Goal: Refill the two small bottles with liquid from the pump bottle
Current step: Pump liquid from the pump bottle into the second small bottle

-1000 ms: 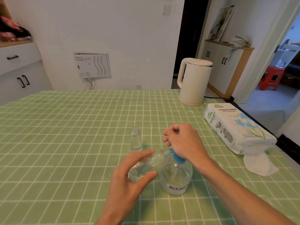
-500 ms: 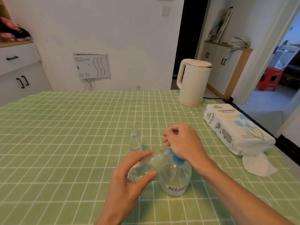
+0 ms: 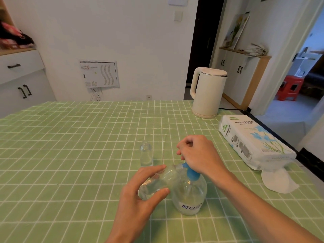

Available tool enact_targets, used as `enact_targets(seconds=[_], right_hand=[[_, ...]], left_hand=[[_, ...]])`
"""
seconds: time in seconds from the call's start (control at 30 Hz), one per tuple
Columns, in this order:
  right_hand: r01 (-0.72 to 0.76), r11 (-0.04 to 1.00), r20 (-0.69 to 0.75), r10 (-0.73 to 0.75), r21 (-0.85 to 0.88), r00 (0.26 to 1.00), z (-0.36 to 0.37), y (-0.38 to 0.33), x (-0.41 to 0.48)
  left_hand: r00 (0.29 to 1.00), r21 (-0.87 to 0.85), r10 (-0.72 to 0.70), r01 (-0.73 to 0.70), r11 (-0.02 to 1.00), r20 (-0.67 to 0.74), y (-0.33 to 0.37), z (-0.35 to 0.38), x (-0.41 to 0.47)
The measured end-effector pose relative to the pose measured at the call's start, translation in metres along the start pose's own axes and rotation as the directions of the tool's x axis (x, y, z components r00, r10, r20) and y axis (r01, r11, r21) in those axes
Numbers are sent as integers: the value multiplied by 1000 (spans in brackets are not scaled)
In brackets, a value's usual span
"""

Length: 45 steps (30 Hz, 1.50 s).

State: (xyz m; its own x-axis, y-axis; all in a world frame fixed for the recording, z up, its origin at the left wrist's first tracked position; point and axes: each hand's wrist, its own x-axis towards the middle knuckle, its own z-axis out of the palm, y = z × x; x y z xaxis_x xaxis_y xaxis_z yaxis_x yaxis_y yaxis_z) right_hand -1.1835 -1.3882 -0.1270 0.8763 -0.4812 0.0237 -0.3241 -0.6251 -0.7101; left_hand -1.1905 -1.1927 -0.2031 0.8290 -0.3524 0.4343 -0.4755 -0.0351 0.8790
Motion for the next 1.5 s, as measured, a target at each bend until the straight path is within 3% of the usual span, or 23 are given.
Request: enact_targets(seconds=[0.53,0.87,1.1,1.5], right_hand=[[-13,999,19,12,37,1000,7,6,1],[21,998,-3,-21,-58,1000,-2,-4,2],[-7,999,2,7,34,1000,1,2,3],[-33,999,22,33,42,999,7,5,-1]], left_hand=[[1000,-3,20,-20,1000,0,-4,0,-1],[1000,-2,23,-23,1000,-5,-3,-3,-1],[1000,-16,30,-30,999,4,-5,-2,1],[1000,-20,24,-24,1000,5,-8,-2,-1]])
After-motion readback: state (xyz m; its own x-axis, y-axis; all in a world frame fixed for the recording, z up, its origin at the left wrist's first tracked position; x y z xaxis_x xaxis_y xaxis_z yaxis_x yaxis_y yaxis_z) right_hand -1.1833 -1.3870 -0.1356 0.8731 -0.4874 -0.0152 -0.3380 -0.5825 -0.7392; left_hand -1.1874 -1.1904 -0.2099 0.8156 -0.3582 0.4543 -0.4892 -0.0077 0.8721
